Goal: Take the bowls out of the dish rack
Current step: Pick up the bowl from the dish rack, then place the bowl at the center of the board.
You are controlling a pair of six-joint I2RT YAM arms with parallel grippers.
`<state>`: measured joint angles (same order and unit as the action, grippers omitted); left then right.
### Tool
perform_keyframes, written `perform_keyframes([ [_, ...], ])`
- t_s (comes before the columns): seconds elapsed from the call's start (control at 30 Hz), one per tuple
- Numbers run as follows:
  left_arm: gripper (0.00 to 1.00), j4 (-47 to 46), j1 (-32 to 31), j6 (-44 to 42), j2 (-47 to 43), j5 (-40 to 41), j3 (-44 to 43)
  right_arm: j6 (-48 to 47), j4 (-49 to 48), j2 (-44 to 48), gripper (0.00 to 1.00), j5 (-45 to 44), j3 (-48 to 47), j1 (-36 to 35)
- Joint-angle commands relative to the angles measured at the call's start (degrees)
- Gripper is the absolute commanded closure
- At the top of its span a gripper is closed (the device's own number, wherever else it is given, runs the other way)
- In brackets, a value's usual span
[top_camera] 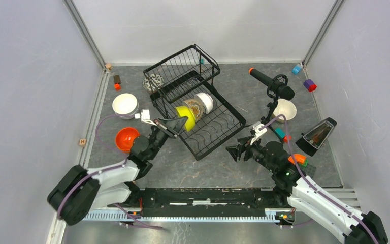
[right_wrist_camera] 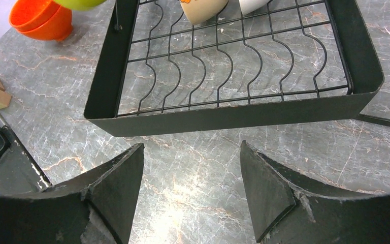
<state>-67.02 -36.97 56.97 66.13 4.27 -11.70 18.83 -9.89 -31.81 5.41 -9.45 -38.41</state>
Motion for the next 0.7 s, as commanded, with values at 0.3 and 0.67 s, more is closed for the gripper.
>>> perform_keyframes([
  [0.3, 0.98, 57.65, -15.97, -11.28, -32.18, 6.86, -7.24, -1.32, 12.72, 1.69, 0.22, 0.19, -8.47, -0.18],
  [0.67, 0.98, 93.23, -22.2, -13.61, -37.2, 9.46, -19.75, 2.24, 20.76, 6.58, 0.02, -8.72, -9.47, -0.15],
])
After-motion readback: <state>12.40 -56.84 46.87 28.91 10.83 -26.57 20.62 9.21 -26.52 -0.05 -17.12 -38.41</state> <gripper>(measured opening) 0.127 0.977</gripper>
